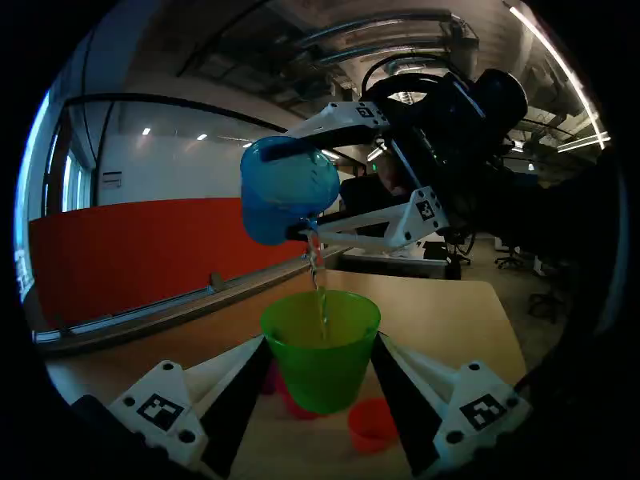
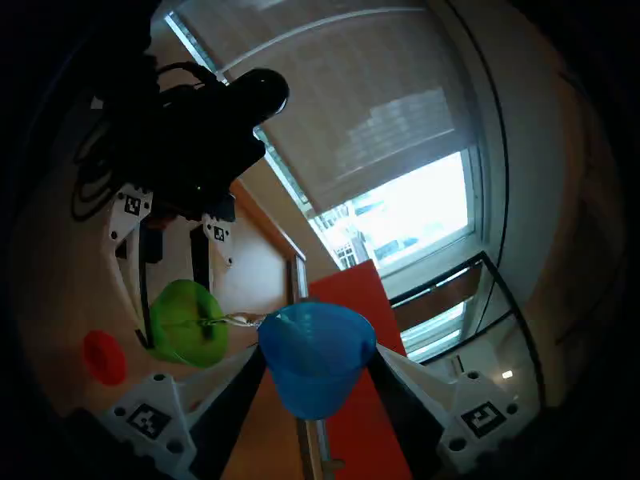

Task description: Pour water

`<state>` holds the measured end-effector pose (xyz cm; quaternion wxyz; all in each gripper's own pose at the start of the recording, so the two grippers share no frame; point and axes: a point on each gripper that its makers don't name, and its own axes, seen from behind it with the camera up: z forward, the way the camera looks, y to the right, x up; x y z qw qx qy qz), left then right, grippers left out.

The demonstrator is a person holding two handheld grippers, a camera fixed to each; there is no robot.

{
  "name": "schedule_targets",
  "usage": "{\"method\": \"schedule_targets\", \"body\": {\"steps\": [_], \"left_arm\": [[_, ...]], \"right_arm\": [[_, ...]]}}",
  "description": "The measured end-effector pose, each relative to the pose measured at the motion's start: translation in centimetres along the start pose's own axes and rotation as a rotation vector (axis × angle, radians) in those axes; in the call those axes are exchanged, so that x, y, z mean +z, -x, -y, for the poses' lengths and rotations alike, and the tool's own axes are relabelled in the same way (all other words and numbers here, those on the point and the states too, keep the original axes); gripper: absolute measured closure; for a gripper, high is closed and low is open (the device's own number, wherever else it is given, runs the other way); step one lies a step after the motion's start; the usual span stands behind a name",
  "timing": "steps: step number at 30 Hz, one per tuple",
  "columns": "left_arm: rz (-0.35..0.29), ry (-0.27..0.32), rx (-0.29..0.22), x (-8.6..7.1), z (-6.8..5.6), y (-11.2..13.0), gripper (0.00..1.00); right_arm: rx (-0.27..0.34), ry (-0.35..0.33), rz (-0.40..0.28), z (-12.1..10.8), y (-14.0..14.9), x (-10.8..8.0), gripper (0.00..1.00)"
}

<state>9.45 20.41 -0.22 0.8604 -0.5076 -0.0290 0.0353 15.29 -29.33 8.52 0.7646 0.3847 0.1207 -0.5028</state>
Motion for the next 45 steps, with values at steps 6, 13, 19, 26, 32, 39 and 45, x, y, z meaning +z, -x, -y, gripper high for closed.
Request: {"method": "schedule_targets", "body": {"steps": [6, 13, 19, 26, 32, 39, 45], "left_arm": [[0.004, 0.003, 0.006, 0.19, -0.18, 0.02, 0.17], [0.003, 0.004, 0.005, 0.35, -0.14, -0.05, 0.17], [0.002, 0.005, 0.007, 0.44, -0.23, -0.15, 0.17], [0.001, 0.007, 0.007, 0.50, -0.27, -0.19, 0.17], [0.002, 0.005, 0.009, 0.49, -0.22, -0.17, 0.17], [0.003, 0.005, 0.009, 0.61, -0.32, -0.22, 0.17], [0.002, 0.005, 0.010, 0.69, -0.37, -0.26, 0.17]], "right_arm": [[-0.007, 0.006, 0.000, -0.20, 0.05, -0.12, 0.10], [-0.018, 0.010, 0.004, -0.38, 0.28, -0.23, 0.10], [-0.030, 0.013, 0.006, -0.46, 0.30, -0.35, 0.10], [-0.045, 0.014, 0.007, -0.35, 0.25, -0.42, 0.10], [-0.058, 0.017, 0.008, -0.45, 0.35, -0.44, 0.10], [-0.075, 0.020, 0.010, -0.56, 0.38, -0.57, 0.10], [-0.086, 0.020, 0.009, -0.60, 0.30, -0.65, 0.10]]}}
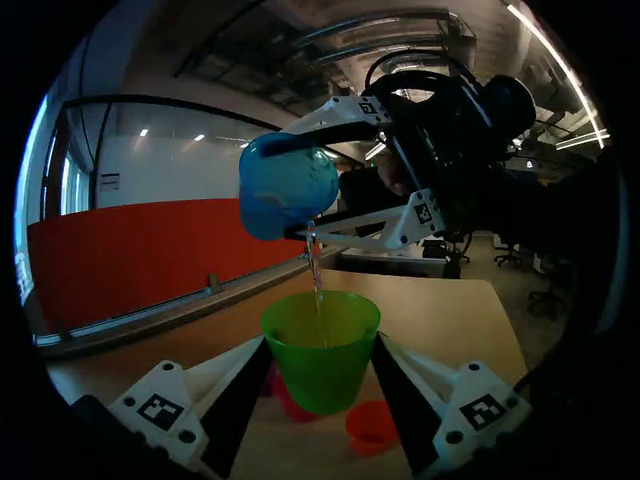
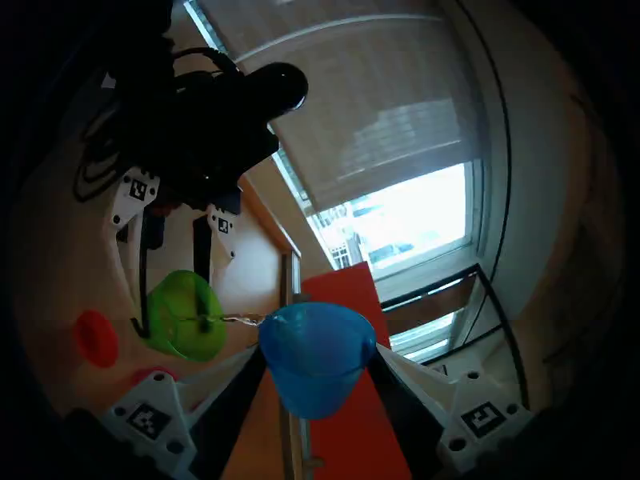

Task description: Pour water

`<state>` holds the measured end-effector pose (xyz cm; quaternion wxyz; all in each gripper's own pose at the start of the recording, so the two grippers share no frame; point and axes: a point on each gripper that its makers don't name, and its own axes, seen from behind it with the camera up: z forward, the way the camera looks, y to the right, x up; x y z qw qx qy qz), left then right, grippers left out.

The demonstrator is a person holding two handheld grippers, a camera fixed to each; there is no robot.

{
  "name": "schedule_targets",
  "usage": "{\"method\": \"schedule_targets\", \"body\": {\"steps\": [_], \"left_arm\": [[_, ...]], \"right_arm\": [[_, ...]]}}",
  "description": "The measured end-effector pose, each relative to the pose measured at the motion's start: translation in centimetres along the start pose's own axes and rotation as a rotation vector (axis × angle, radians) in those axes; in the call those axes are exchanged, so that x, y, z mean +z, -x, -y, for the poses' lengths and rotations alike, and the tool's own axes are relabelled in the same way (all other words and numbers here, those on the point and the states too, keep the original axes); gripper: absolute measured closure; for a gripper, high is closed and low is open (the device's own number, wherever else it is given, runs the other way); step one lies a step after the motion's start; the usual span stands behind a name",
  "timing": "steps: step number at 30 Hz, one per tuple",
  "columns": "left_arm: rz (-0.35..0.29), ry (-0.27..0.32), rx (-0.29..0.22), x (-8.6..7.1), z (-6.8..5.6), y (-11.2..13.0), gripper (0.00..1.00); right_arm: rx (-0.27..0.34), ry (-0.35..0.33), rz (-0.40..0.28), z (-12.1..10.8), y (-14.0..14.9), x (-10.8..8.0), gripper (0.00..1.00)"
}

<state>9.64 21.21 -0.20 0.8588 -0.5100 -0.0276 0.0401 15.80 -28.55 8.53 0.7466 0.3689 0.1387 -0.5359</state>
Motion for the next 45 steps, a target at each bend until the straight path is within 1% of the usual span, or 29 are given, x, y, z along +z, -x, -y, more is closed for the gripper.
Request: {"method": "schedule_targets", "body": {"steps": [15, 45], "left_arm": [[0.001, -0.004, 0.001, -0.05, 0.02, 0.03, 0.17], [-0.003, -0.006, 0.004, -0.10, -0.10, -0.34, 0.17]], "right_arm": [[-0.028, 0.009, 0.001, -0.37, 0.05, -0.09, 0.10], [-0.120, 0.022, 0.003, -0.90, -0.07, -0.25, 0.10]]}}
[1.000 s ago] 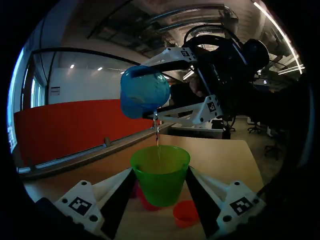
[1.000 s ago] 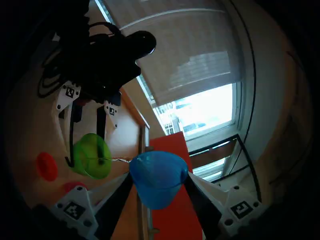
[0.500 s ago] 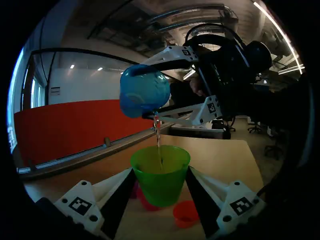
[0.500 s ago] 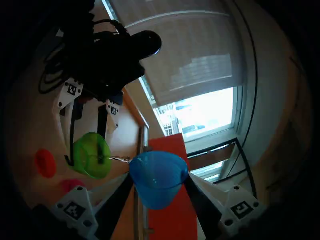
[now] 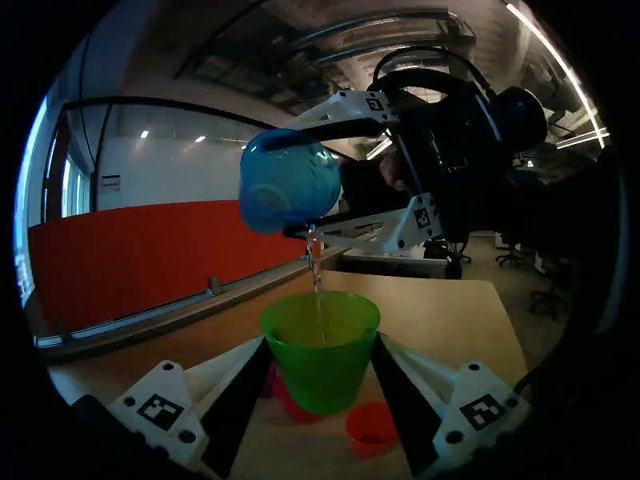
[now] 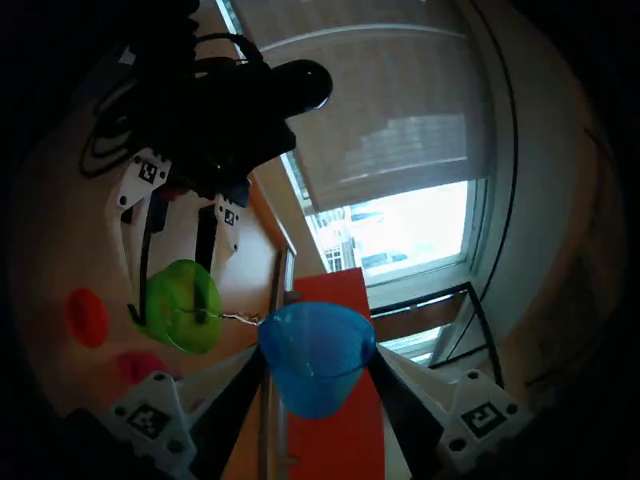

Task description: Pour water

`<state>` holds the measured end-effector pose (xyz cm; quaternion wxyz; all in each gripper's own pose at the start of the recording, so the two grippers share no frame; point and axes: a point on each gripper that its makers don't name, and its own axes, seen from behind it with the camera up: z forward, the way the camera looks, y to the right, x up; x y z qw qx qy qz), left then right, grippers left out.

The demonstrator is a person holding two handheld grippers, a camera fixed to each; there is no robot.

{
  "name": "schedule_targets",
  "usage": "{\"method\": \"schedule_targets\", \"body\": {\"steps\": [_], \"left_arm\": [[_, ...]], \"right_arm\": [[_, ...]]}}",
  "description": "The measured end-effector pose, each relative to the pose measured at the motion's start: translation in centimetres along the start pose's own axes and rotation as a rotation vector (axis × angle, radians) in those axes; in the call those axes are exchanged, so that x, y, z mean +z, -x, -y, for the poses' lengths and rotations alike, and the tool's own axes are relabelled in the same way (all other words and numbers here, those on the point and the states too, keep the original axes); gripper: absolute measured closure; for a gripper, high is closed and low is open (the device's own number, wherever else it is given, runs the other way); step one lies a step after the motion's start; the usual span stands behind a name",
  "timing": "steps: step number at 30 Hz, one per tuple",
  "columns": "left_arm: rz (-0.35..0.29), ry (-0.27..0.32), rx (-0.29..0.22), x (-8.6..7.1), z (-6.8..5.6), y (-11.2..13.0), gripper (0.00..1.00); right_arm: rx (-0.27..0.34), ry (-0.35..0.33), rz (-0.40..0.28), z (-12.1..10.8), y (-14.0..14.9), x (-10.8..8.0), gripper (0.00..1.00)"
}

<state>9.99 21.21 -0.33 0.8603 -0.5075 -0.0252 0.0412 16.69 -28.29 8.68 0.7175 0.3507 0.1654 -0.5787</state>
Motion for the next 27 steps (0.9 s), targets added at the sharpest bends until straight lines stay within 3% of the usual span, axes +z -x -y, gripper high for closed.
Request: {"method": "schedule_targets", "body": {"steps": [27], "left_arm": [[0.002, -0.005, 0.004, 0.26, 0.13, -0.02, 0.17]], "right_arm": [[-0.097, 0.019, 0.009, -0.36, -0.16, 0.34, 0.10]]}}
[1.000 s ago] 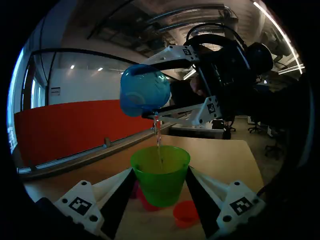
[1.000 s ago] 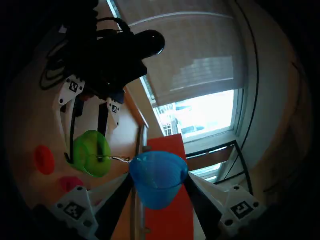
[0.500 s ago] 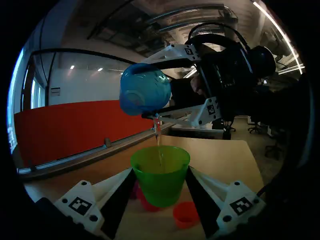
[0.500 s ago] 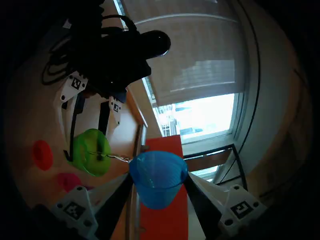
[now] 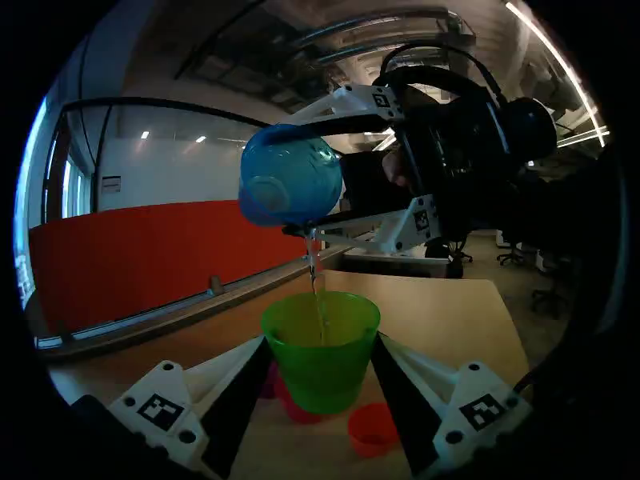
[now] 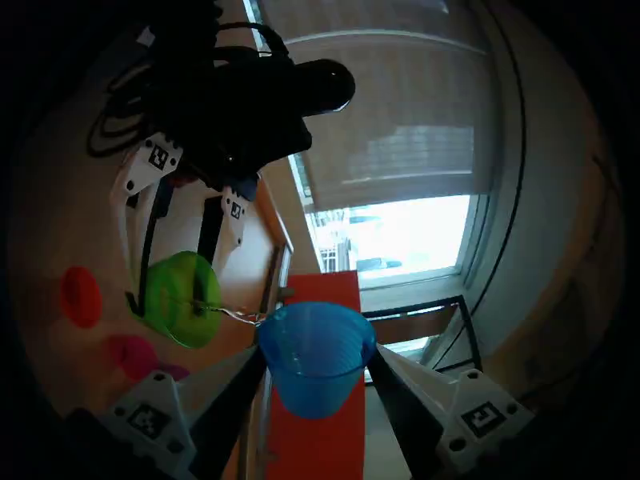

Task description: Pour water

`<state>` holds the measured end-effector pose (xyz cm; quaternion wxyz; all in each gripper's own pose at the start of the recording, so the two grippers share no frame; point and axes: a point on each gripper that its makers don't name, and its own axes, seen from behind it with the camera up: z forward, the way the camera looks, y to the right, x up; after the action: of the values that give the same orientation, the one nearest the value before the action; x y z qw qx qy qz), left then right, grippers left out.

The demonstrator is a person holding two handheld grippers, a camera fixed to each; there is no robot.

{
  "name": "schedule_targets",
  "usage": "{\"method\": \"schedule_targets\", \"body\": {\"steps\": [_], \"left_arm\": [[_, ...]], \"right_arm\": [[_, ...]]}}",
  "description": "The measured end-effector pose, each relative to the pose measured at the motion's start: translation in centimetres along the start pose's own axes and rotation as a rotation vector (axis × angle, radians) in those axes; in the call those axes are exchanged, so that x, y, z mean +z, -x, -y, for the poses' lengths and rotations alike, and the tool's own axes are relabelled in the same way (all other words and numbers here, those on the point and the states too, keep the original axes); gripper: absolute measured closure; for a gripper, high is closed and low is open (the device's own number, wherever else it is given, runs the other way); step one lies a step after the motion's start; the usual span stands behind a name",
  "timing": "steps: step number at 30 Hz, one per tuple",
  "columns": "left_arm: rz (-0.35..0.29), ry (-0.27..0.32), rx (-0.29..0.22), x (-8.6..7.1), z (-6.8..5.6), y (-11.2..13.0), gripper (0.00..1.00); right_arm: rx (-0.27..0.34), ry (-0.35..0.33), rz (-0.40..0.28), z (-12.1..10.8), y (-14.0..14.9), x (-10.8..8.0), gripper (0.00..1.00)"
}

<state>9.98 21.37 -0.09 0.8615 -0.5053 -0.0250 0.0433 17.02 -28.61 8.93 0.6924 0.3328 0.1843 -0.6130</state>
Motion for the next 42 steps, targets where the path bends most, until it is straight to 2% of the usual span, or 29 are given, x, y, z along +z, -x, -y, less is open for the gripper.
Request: {"method": "schedule_targets", "body": {"steps": [42], "left_arm": [[-0.005, -0.003, -0.002, -0.05, 0.04, -0.16, 0.17]], "right_arm": [[-0.145, 0.030, 0.006, -0.60, -0.43, 0.35, 0.10]]}}
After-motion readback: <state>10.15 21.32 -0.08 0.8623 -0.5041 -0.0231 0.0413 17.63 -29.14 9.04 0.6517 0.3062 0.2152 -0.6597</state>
